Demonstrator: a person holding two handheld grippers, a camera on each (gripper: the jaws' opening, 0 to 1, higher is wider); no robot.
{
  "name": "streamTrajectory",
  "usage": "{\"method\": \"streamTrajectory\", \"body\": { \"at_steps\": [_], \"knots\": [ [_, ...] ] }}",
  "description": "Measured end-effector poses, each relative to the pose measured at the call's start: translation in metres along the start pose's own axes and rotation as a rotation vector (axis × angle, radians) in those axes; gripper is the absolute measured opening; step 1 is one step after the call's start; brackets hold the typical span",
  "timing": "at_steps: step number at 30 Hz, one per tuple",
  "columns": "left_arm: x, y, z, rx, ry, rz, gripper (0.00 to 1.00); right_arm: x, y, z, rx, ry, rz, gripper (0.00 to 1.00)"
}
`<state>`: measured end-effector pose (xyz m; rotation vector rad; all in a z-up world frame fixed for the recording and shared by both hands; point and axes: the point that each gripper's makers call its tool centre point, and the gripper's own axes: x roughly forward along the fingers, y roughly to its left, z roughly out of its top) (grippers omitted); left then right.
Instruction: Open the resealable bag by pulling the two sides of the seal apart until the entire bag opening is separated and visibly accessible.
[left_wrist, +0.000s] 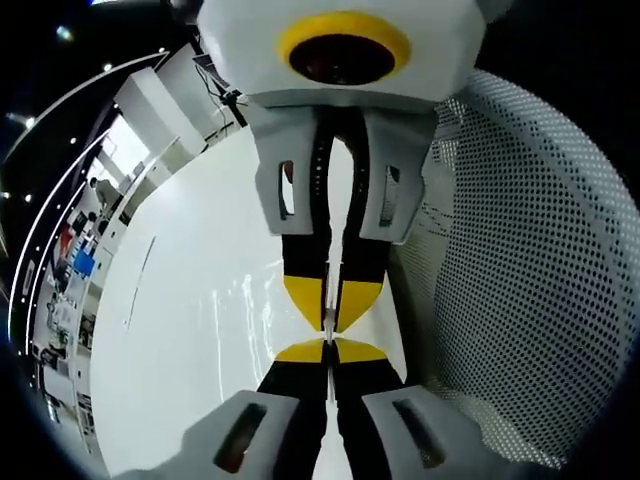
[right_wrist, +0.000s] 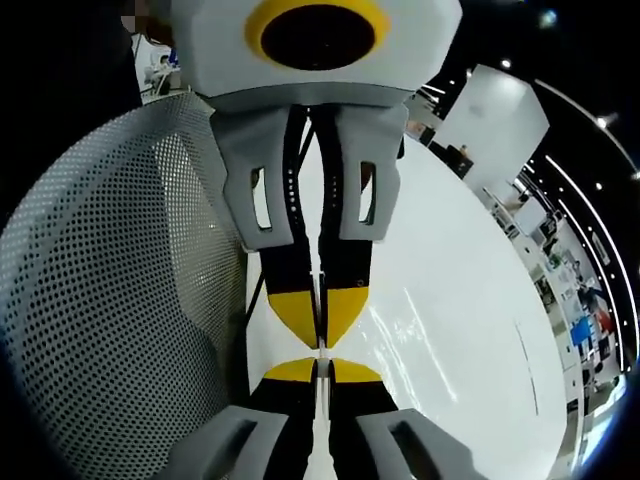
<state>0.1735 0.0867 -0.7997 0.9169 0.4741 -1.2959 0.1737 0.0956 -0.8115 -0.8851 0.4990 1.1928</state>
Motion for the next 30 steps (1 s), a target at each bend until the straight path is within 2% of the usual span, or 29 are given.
{"method": "streamTrajectory", "body": {
  "at_steps": [15, 18, 23, 30],
  "knots": [
    [-0.002, -0.003, -0.003, 0.004, -0.005, -0.026, 0.00, 0.000, 0.003, -0.002, 0.015, -0.003, 0.015, 0.00],
    [-0.003, -0.002, -0.003, 0.010, -0.002, -0.020, 0.00, -0.001, 0.003, -0.003, 0.018, 0.000, 0.014, 0.00],
    [-0.006, 0.003, -0.001, -0.022, -0.020, 0.026, 0.00, -0.006, -0.003, -0.006, 0.041, -0.006, 0.000, 0.00],
    [-0.006, 0.004, -0.001, -0.026, -0.016, 0.029, 0.00, -0.007, -0.003, -0.011, 0.036, 0.006, -0.003, 0.00]
  ]
}}
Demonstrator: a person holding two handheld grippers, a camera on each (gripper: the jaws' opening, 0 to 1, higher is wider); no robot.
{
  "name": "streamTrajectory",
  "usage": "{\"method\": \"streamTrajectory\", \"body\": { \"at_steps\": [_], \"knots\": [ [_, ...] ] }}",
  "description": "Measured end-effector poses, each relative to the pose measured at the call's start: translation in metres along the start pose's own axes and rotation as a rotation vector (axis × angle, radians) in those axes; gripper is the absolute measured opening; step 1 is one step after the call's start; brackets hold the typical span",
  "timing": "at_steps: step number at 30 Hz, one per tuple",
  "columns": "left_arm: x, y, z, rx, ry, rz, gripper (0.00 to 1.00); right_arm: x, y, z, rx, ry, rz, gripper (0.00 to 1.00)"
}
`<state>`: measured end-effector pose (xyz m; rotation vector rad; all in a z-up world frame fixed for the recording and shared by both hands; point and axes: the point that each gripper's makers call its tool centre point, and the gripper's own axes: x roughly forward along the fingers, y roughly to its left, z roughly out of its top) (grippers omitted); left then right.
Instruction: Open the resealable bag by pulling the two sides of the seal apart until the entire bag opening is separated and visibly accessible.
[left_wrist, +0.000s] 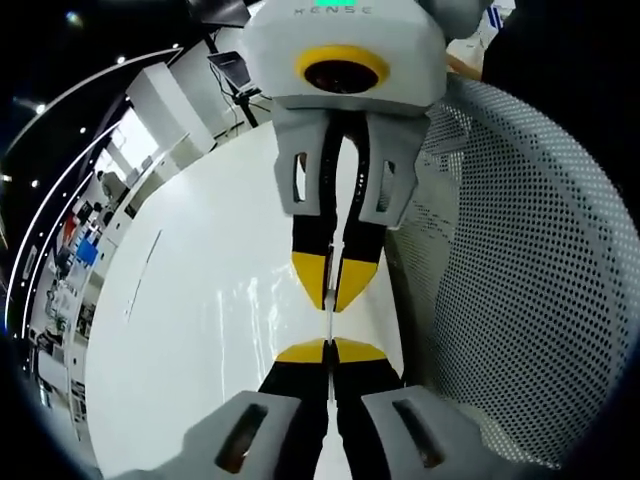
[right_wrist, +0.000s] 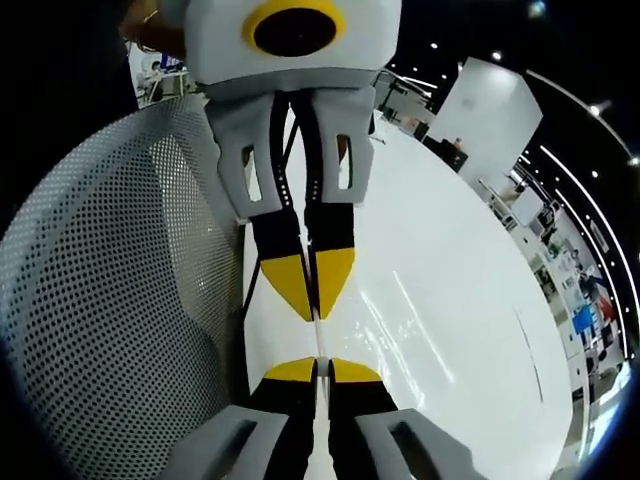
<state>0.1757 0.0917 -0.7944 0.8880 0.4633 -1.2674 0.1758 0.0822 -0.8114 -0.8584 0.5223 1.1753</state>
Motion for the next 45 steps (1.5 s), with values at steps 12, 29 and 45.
{"method": "streamTrajectory", "body": {
  "at_steps": [12, 29, 45],
  "knots": [
    [-0.002, -0.003, -0.005, -0.002, 0.013, -0.001, 0.00, -0.003, 0.000, -0.013, 0.019, 0.022, -0.004, 0.00],
    [-0.002, -0.004, -0.014, -0.024, 0.028, -0.005, 0.00, -0.007, -0.002, -0.027, 0.004, 0.061, -0.015, 0.00],
    [-0.004, -0.004, -0.023, -0.048, 0.037, -0.001, 0.00, -0.016, -0.005, -0.046, 0.018, 0.095, -0.021, 0.00]
  ]
}}
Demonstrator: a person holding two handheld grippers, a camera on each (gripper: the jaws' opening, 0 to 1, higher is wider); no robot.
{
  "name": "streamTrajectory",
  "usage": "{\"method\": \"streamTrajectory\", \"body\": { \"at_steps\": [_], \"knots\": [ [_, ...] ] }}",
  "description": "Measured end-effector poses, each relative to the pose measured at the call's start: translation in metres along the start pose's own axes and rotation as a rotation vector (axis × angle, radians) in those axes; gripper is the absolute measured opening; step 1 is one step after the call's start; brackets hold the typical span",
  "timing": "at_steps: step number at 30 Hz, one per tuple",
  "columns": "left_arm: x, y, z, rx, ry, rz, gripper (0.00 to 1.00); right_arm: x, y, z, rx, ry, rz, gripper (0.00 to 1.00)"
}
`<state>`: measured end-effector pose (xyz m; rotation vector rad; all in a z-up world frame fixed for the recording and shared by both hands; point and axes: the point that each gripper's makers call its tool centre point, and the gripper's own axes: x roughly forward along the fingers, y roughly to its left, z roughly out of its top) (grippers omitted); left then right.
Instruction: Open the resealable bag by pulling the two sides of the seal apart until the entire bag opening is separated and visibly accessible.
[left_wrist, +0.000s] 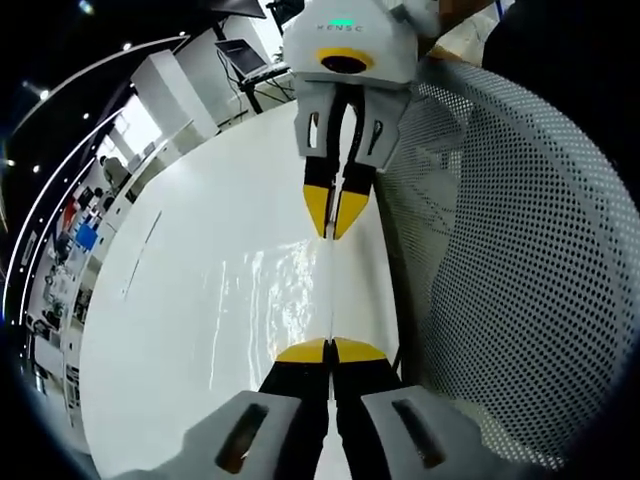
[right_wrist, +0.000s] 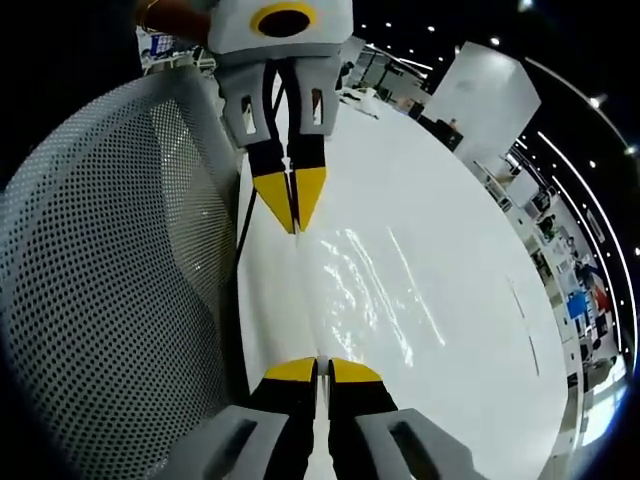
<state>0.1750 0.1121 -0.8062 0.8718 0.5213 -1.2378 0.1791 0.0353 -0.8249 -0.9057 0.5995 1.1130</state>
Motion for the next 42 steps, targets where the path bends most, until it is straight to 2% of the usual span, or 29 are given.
{"method": "streamTrajectory", "body": {
  "at_steps": [10, 11, 19, 21, 23, 28, 32, 36, 42],
  "knots": [
    [-0.002, 0.004, -0.004, -0.012, 0.007, 0.023, 0.00, -0.007, -0.009, -0.019, 0.015, 0.028, -0.017, 0.00],
    [-0.001, 0.005, -0.003, -0.028, -0.004, 0.021, 0.00, -0.008, -0.008, -0.018, 0.037, 0.017, -0.014, 0.00],
    [0.004, 0.006, 0.001, 0.046, 0.022, -0.003, 0.00, -0.005, -0.009, -0.023, 0.014, 0.044, -0.033, 0.00],
    [0.006, 0.006, 0.001, 0.057, 0.030, -0.001, 0.00, -0.004, -0.007, -0.023, -0.018, 0.047, -0.015, 0.05],
    [0.007, 0.004, 0.002, 0.072, 0.033, -0.003, 0.00, -0.004, -0.005, -0.018, -0.014, 0.032, -0.006, 0.09],
    [0.008, 0.002, 0.002, 0.090, 0.041, -0.009, 0.00, -0.009, -0.002, 0.001, -0.012, -0.019, 0.011, 0.10],
    [0.007, 0.000, 0.000, 0.112, 0.052, -0.012, 0.00, -0.013, -0.001, 0.009, -0.043, -0.034, 0.017, 0.10],
    [0.007, -0.001, -0.001, 0.115, 0.055, -0.011, 0.00, -0.015, -0.006, 0.017, 0.001, -0.075, 0.017, 0.09],
    [0.005, -0.001, 0.000, 0.118, 0.052, -0.002, 0.00, -0.009, -0.008, 0.020, 0.038, -0.085, 0.016, 0.07]
  ]
}}
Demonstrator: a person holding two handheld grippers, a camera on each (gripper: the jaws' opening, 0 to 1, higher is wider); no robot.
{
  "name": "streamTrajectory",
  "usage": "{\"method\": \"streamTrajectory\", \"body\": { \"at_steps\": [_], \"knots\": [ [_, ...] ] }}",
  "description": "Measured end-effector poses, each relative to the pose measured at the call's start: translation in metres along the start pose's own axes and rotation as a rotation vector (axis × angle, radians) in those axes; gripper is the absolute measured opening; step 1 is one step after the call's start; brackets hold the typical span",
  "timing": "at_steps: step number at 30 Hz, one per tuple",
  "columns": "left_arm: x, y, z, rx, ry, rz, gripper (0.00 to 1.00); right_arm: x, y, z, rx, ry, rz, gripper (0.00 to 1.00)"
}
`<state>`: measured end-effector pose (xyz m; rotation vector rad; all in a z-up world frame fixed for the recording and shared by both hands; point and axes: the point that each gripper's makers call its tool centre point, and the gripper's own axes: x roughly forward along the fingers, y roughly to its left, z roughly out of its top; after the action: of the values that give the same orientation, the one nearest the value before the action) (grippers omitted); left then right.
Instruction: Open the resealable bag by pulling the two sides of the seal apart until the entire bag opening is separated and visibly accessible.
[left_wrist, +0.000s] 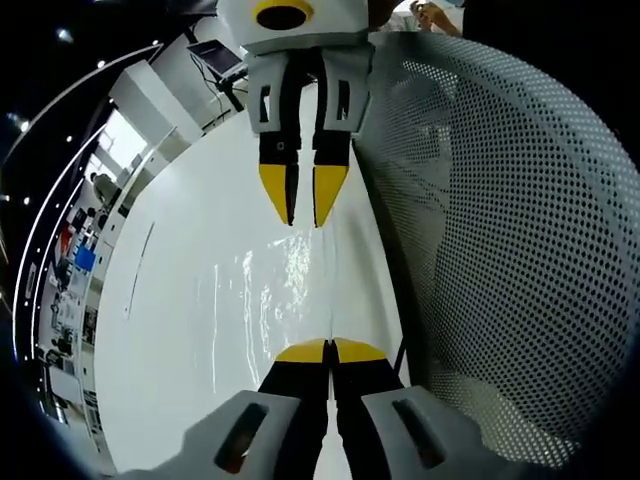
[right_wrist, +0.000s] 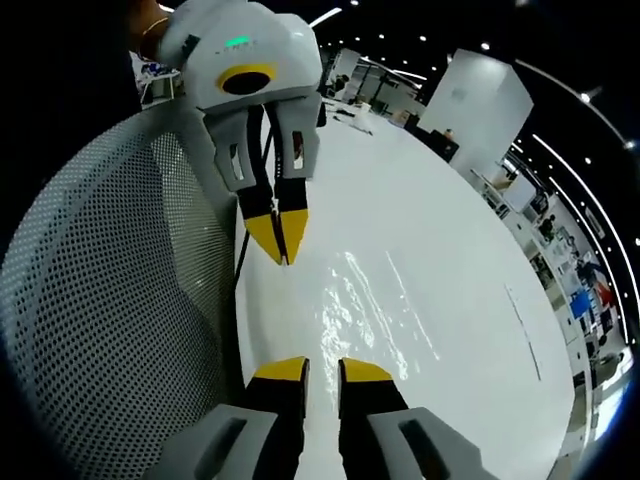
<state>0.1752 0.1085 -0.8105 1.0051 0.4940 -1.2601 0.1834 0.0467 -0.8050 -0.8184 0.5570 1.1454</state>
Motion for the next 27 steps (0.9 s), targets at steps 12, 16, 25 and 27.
{"method": "streamTrajectory", "body": {
  "at_steps": [12, 16, 25, 27],
  "knots": [
    [-0.001, 0.001, 0.007, -0.015, -0.020, 0.004, 0.00, 0.011, 0.007, 0.004, -0.003, -0.005, 0.025, 0.06],
    [-0.002, 0.000, 0.010, -0.009, -0.028, 0.004, 0.00, 0.016, 0.009, 0.007, 0.014, -0.010, 0.025, 0.05],
    [-0.005, 0.005, 0.007, -0.053, -0.046, 0.028, 0.00, 0.022, 0.014, 0.013, 0.072, -0.018, 0.052, 0.00],
    [-0.008, 0.008, 0.006, -0.116, -0.034, 0.049, 0.00, 0.021, 0.014, 0.016, 0.085, -0.018, 0.045, 0.00]
  ]
}}
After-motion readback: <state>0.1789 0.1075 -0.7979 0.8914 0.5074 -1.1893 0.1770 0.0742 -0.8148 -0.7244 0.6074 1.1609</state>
